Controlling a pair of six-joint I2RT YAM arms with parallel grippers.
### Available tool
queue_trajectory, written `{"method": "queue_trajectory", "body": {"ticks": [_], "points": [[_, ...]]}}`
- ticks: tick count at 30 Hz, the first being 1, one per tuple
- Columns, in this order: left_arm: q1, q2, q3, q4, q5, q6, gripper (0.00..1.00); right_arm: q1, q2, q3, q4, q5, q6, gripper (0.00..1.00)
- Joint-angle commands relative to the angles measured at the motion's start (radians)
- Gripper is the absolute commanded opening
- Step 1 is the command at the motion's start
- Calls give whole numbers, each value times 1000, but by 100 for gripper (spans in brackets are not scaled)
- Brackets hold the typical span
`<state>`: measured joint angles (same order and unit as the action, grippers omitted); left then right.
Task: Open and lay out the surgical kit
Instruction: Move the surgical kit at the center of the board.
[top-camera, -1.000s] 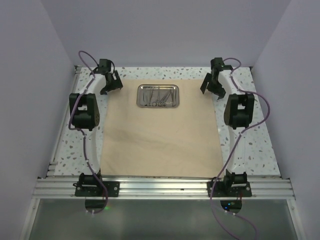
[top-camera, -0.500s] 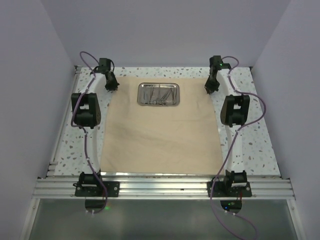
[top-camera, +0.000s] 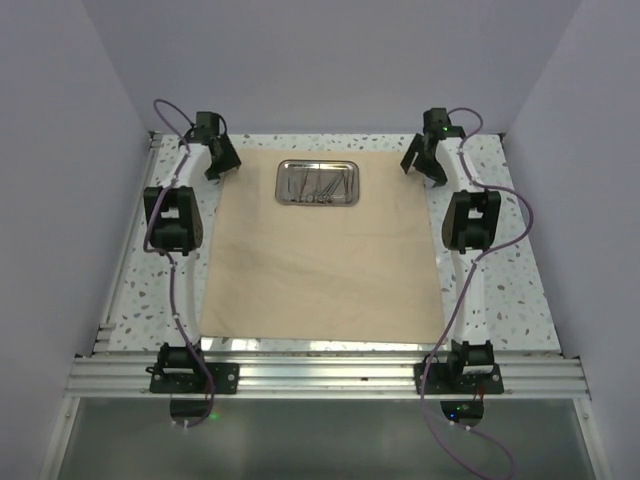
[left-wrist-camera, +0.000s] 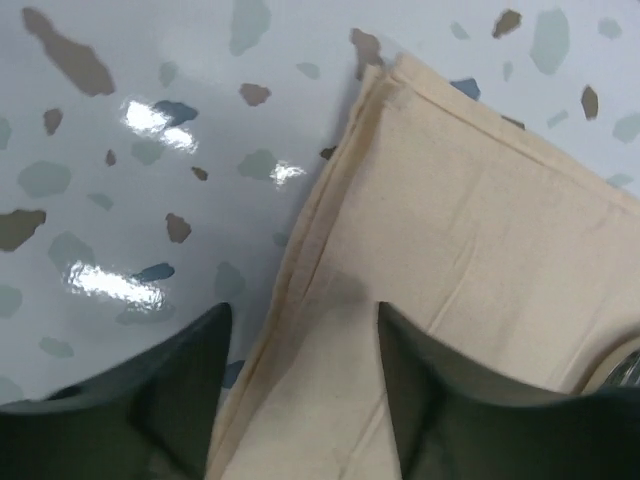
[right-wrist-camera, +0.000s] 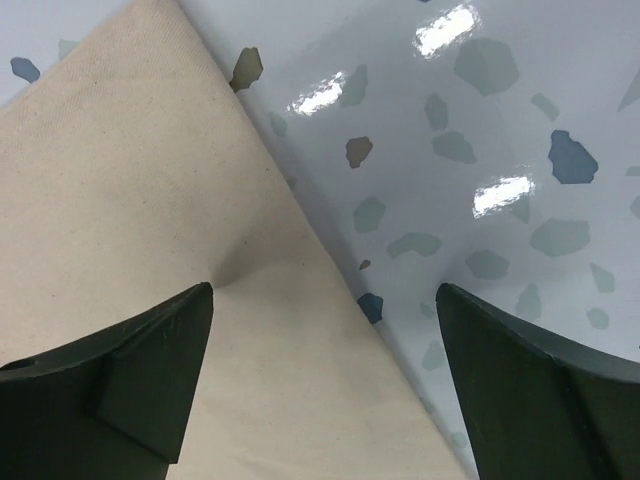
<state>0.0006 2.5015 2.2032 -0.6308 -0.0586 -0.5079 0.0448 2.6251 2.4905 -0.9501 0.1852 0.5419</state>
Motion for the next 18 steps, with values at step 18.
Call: {"method": "queue_trajectory", "body": {"ticks": [18], "points": [[-195, -87, 33, 69, 80, -55, 64, 76, -582, -605, 112, -133, 40, 97]]}}
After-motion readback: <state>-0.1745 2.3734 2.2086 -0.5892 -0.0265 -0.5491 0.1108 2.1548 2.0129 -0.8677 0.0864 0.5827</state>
